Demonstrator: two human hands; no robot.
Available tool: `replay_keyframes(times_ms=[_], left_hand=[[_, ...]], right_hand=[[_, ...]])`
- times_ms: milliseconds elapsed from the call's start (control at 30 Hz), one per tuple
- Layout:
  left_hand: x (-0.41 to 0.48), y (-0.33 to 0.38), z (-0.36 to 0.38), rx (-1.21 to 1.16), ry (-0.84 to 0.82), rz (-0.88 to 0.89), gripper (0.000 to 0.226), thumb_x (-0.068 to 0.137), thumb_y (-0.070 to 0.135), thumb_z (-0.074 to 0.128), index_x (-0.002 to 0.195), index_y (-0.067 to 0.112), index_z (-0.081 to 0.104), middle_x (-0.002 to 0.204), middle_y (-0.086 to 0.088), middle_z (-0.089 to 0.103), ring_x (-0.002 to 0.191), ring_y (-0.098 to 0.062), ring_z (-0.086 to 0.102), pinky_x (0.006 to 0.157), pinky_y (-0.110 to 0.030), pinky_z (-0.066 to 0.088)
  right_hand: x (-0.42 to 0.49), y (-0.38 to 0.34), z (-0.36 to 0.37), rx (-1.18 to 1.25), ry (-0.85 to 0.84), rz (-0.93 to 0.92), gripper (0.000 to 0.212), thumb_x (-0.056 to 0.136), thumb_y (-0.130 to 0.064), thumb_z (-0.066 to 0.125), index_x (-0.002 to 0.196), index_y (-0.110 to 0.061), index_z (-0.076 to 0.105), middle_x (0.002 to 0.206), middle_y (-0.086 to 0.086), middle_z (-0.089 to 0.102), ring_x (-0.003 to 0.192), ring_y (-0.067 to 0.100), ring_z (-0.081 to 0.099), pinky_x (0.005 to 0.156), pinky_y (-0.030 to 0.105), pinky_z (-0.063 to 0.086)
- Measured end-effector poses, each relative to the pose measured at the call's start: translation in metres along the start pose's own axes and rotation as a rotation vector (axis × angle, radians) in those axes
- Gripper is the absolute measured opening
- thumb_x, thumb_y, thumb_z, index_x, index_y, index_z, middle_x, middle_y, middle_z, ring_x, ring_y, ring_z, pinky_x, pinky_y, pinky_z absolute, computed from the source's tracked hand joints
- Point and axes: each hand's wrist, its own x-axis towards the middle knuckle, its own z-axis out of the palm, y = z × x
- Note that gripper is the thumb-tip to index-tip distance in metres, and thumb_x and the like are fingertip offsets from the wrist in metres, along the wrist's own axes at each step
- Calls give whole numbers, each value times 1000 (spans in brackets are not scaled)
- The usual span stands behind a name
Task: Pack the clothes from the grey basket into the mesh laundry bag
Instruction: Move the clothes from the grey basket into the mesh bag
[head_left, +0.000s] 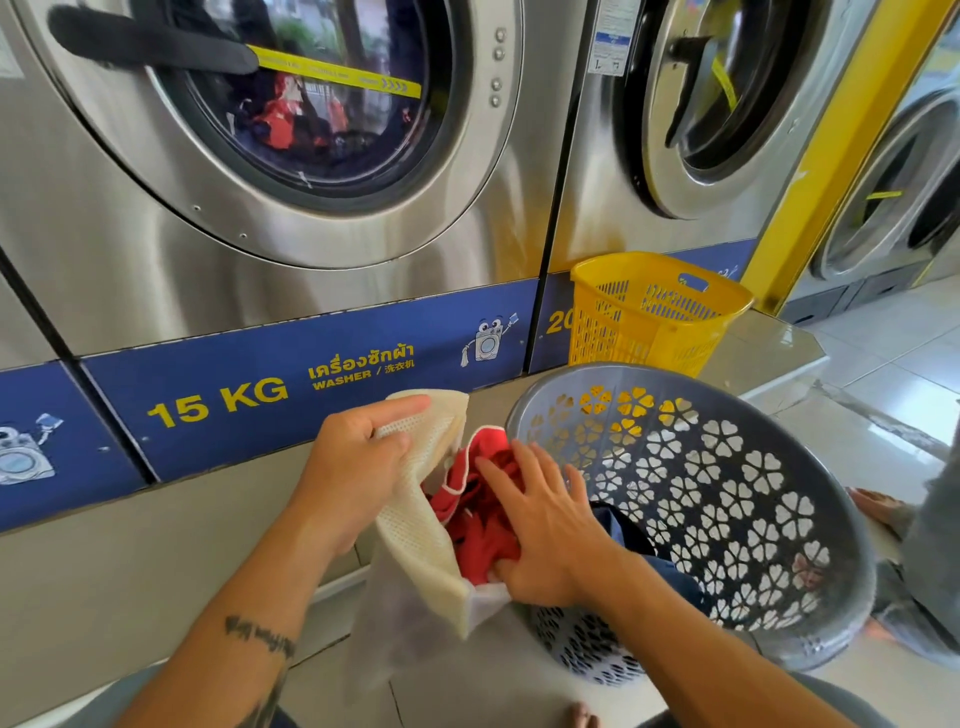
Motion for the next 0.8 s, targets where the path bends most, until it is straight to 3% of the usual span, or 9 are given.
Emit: replay_keyframes(times_ms=[167,267,333,433,567,633,700,800], left_hand=[[-7,-1,11,17,-39,-12,48,91,4,51,114,41,70,127,11,59,107,-6,55,72,-16,40],[-9,-1,13,3,-33,-23,47,92,4,50,118,39,69,127,12,56,113,-8,50,74,-15,38],[-12,-1,13,5,-16,-35,47,93,3,50,120,37,68,124,14,54,112,-6,48,74,-14,36],[-17,-3,12,-13,-6,-48,47,93,2,49,123,34,67,122,14,53,110,-4,47,76,-15,36],[-19,-12,17,-146,-7,-112,45,94,2,51,123,32,67,124,11,53,97,5,51,72,-14,43],[-20,-24,17,-256,15,-201,43,93,3,53,114,36,71,127,6,59,106,-8,59,87,-30,53],[-24,-41,12,-313,34,-289,43,92,1,55,108,37,74,123,-1,65,111,-21,63,97,-42,52],[-37,-78,-1,-199,56,-358,49,86,-2,53,108,36,75,115,1,68,106,-19,65,96,-40,52]], right_hand=[[9,-5,16,-224,58,-88,66,69,-41,63,131,-21,50,137,2,47,142,39,29,116,68,13],[11,-8,21,-277,194,-131,43,65,-41,68,102,-20,66,101,-3,62,111,30,55,112,68,23],[13,-11,26,-222,285,-182,24,65,-37,69,84,-22,66,83,-5,62,88,24,60,106,56,35],[13,-15,24,-125,301,-239,12,61,-26,67,69,-23,58,69,-7,58,65,21,56,72,34,40],[9,-14,7,144,336,-231,11,66,-16,46,69,-18,56,69,-5,56,63,20,47,53,31,38],[6,-14,2,207,361,-244,19,68,-16,39,71,-18,58,72,-5,58,65,19,48,51,29,37],[1,-17,4,221,356,-287,19,67,-11,42,73,-17,60,74,-5,59,66,21,51,52,29,39],[0,-28,19,234,264,-351,17,66,-8,48,74,-16,61,76,-3,60,66,24,54,53,33,43]])
